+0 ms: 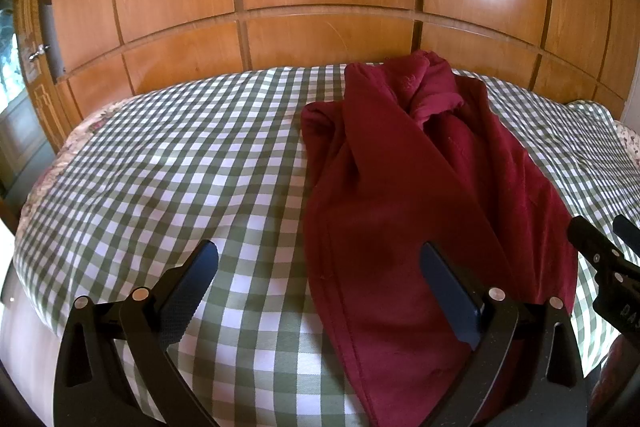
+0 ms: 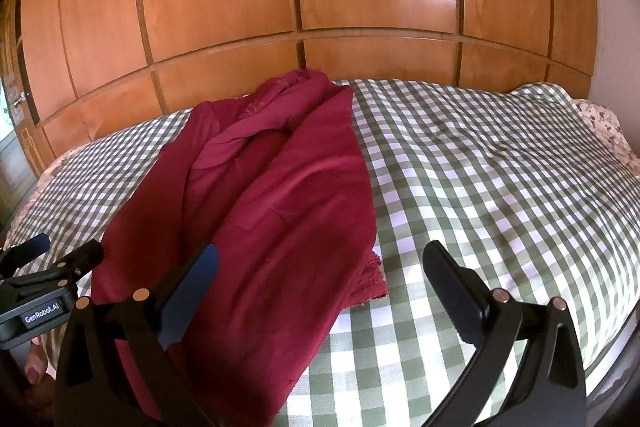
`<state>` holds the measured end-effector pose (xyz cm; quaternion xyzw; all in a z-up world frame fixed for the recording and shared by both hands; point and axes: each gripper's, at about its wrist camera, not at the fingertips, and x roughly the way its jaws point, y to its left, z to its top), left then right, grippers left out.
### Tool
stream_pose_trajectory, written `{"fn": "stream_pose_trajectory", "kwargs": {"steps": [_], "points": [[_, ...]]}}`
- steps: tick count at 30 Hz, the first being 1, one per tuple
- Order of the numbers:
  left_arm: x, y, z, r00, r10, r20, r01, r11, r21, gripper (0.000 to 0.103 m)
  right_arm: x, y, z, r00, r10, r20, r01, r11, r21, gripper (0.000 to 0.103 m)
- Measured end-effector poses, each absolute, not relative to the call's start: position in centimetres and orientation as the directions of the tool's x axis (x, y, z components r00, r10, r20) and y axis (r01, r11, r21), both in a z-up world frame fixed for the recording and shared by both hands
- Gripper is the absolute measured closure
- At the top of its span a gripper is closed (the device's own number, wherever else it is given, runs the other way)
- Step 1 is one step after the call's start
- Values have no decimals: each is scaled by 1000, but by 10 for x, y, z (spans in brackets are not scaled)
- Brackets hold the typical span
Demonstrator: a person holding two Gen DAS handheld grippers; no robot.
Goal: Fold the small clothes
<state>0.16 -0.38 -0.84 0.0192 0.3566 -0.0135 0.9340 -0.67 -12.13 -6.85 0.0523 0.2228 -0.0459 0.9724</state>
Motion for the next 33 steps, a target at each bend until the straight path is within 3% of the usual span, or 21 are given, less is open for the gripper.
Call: {"fn": "stream_pose_trajectory", "kwargs": {"steps": [25, 33], "points": [[11, 5, -14, 720, -77, -690, 68, 997, -40, 4, 2, -126, -77, 884, -58, -465, 108, 991, 80, 2], [27, 16, -31, 691, -86, -718, 53, 996, -69, 4, 6, -121, -84, 876, 41, -481, -3, 997, 80, 2]]}}
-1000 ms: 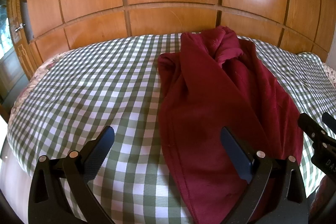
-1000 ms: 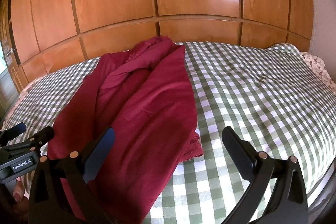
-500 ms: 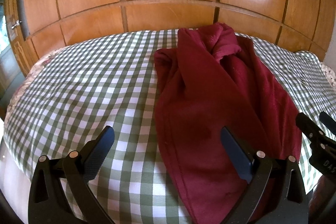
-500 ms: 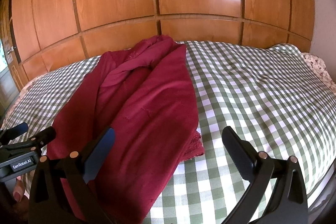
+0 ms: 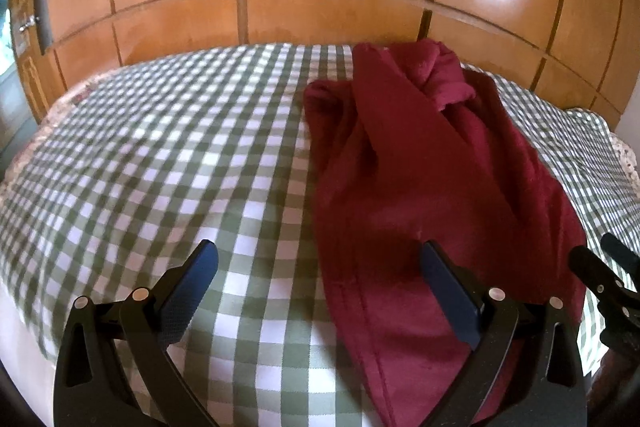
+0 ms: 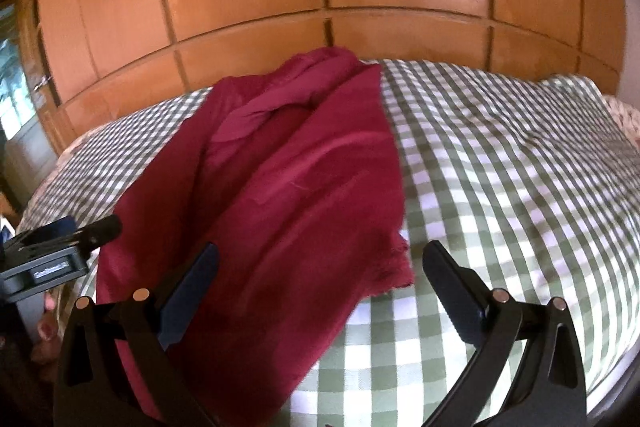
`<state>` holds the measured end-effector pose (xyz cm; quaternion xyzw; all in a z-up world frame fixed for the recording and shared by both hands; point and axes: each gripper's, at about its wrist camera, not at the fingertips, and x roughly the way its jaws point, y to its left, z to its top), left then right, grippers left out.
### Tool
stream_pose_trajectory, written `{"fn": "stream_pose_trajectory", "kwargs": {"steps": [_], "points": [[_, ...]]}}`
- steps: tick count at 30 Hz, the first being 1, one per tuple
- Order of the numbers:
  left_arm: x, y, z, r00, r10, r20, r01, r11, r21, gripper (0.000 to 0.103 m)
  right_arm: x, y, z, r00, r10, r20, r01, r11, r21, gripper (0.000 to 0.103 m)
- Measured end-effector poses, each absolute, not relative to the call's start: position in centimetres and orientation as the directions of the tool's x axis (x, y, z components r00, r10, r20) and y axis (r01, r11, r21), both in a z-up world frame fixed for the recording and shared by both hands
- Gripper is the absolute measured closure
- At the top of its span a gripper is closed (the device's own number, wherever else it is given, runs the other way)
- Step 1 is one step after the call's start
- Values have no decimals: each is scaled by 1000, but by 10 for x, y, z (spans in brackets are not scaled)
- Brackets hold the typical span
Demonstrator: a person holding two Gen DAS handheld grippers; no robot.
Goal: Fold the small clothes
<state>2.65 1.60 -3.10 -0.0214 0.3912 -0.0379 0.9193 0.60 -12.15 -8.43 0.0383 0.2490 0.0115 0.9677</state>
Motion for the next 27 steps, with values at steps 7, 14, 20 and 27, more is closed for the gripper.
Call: {"fn": "stream_pose_trajectory", "kwargs": {"steps": [7, 14, 20, 27], "points": [[36, 26, -39, 722, -30, -691, 19, 1000, -23, 4, 31, -106, -96, 834, 50, -549, -49, 999, 16, 19], [58, 55, -61, 673, -79, -736, -22, 992, -127, 4, 37, -118, -101, 818, 77, -571, -92, 996, 2, 84], [58, 54, -70, 668, -73, -740, -27, 992, -122, 4, 42, -156, -87, 807, 158, -569, -109, 987, 118, 96], [57, 55, -72, 665, -86, -742, -34, 989, -145, 4, 50, -221, -64, 861, 35, -507, 56, 985, 163, 97]]}}
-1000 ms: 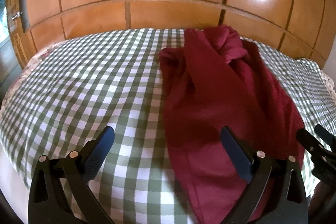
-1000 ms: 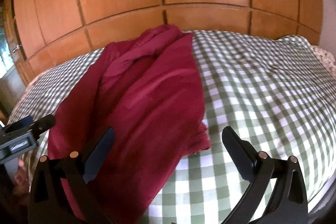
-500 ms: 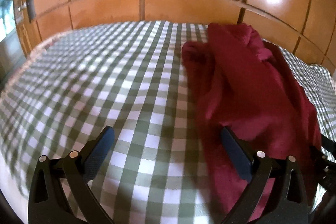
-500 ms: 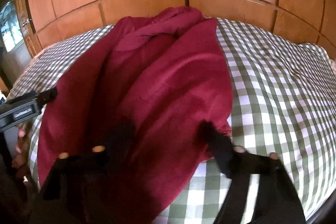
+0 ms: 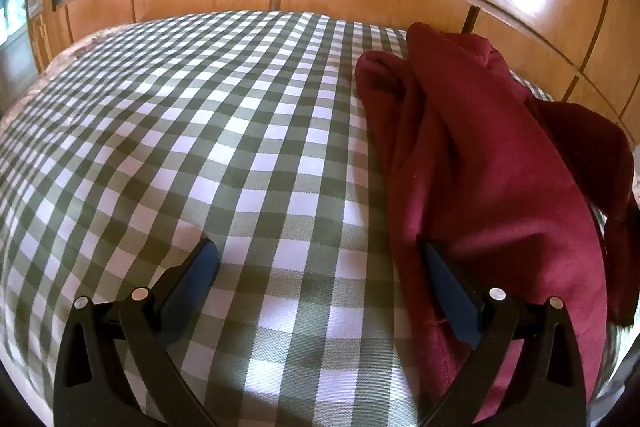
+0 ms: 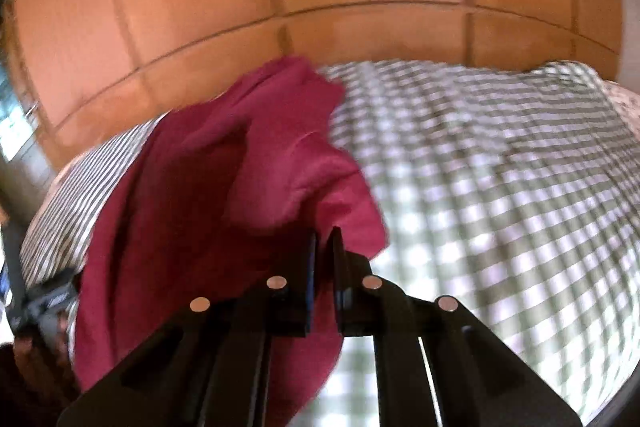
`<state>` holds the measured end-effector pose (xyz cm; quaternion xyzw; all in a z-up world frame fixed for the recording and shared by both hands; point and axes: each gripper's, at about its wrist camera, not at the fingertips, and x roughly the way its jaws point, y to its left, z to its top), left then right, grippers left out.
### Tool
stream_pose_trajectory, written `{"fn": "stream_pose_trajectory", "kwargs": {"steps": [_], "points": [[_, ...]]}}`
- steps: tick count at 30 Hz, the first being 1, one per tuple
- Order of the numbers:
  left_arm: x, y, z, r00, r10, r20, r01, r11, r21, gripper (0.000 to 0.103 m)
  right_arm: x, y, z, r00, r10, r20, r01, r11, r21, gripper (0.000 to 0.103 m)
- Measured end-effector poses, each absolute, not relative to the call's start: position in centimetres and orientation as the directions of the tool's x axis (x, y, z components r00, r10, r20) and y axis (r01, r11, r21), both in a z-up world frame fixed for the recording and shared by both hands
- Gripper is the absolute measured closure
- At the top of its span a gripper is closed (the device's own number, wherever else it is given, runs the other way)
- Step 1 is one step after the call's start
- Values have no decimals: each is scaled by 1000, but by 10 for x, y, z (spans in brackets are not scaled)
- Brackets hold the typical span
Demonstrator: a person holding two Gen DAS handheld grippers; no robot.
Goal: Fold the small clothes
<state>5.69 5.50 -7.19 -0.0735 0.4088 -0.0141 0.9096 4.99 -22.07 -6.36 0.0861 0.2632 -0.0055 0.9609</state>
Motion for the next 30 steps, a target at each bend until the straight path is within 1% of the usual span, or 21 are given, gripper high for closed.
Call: {"fn": "stream_pose_trajectory", "kwargs": {"steps": [3, 7, 11, 12, 13, 16, 19, 20, 21, 22, 23, 24, 25, 26, 27, 29, 30], "points": [[56, 54, -72, 671, -82, -737, -34, 989, -142, 3, 60, -261, -54, 869, -67, -491, 167, 972, 164, 97], [56, 54, -73, 674, -82, -734, -35, 989, -142, 4, 72, -306, -47, 851, -203, -485, 289, 951, 108, 97], [57, 54, -73, 675, -81, -733, -35, 989, -142, 4, 87, -355, -45, 818, -289, -497, 401, 906, 135, 97], [57, 54, -73, 675, -81, -733, -34, 989, -141, 4, 92, -368, -44, 806, -312, -502, 434, 889, 144, 98], [57, 54, -73, 675, -81, -733, -35, 989, -141, 3, 94, -378, -44, 795, -339, -504, 464, 874, 145, 103], [57, 54, -73, 676, -81, -732, -34, 989, -141, 3, 103, -408, -42, 746, -447, -493, 564, 818, 111, 103], [59, 53, -73, 680, -80, -729, -35, 989, -141, 3, 107, -446, -44, 699, -500, -511, 642, 754, 140, 103], [59, 54, -73, 680, -82, -728, -35, 989, -144, 3, 106, -455, -47, 698, -486, -526, 650, 739, 179, 99], [59, 54, -73, 682, -84, -726, -36, 988, -148, 3, 103, -459, -48, 712, -459, -531, 639, 737, 220, 98], [59, 54, -73, 683, -85, -725, -36, 988, -150, 3, 98, -457, -50, 742, -419, -523, 612, 741, 276, 80], [60, 54, -73, 685, -85, -724, -37, 988, -151, 3, 94, -453, -49, 753, -410, -515, 603, 743, 289, 42], [61, 53, -73, 686, -84, -723, -38, 988, -150, 3, 88, -440, -48, 767, -416, -489, 593, 751, 290, 35], [61, 53, -73, 687, -83, -722, -38, 988, -150, 3, 83, -426, -46, 789, -417, -451, 569, 772, 283, 33], [61, 53, -74, 687, -82, -722, -39, 988, -149, 3, 79, -403, -42, 822, -390, -414, 518, 815, 261, 29], [61, 53, -74, 688, -81, -721, -39, 988, -149, 3, 80, -387, -40, 843, -363, -398, 478, 844, 243, 25], [61, 52, -74, 688, -83, -721, -39, 988, -151, 3, 80, -354, -39, 885, -286, -368, 383, 896, 226, 16], [61, 53, -74, 687, -85, -721, -41, 987, -156, 3, 80, -331, -40, 912, -206, -354, 301, 923, 238, 14]]}}
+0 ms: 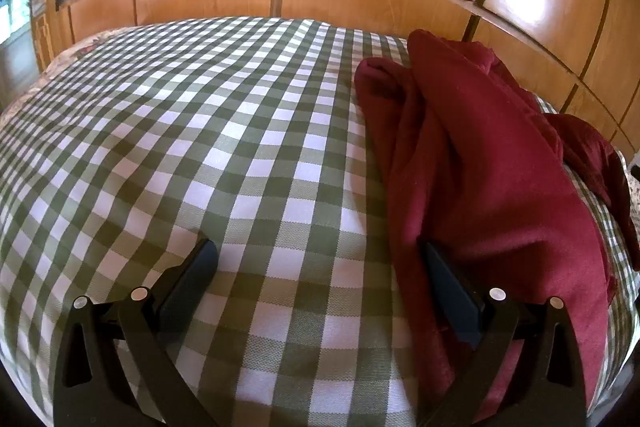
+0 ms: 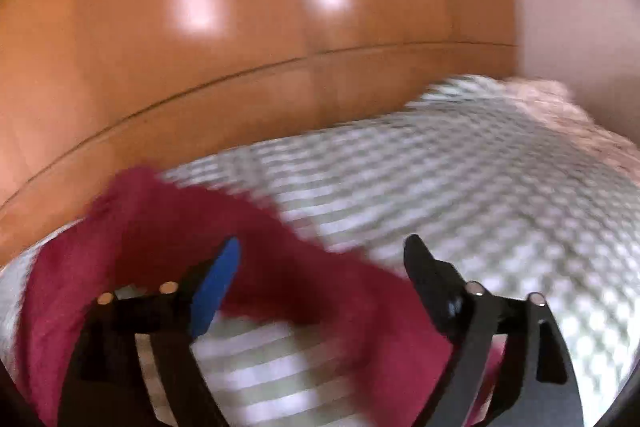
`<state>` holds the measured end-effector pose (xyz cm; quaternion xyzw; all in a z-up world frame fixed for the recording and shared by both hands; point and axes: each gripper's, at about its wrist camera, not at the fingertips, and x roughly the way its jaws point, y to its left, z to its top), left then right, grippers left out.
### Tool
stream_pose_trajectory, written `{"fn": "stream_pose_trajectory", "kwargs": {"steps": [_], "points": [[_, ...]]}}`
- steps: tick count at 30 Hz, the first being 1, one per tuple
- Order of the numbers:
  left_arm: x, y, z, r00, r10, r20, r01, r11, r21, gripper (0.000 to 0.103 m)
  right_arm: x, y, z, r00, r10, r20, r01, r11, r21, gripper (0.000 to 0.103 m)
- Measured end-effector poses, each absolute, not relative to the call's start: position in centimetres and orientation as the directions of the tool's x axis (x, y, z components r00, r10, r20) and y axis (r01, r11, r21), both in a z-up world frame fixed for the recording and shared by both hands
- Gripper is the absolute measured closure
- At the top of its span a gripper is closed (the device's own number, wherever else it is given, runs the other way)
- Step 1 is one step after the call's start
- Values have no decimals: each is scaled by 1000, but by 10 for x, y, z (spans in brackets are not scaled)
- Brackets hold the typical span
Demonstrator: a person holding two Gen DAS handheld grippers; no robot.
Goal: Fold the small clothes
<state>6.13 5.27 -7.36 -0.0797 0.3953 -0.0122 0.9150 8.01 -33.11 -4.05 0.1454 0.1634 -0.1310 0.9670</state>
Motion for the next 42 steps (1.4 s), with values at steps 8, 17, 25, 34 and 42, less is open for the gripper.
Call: {"fn": "stream_pose_trajectory", "kwargs": {"steps": [8, 17, 25, 34, 42], "points": [[59, 61, -61, 652, -167, -739, -28, 969, -244, 3, 110, -207, -64, 896, 64, -440, -19, 994, 106, 2], [32, 31, -16, 629, -402, -666, 203, 911, -359, 3, 136, -192, -89, 815, -41, -578, 30, 999, -29, 2], [9, -53, -14, 407, -489, -771, 508, 823, -254, 3, 129, -192, -91, 812, -51, -581, 34, 999, -41, 2], [16, -72, -55, 361, -369, -857, 498, 853, -158, 61, 138, -190, -90, 811, -50, -583, 37, 999, -34, 2], [24, -33, -12, 311, -523, -794, 518, 793, -320, 99, 139, -193, -90, 806, -42, -590, 37, 999, -21, 2]]}}
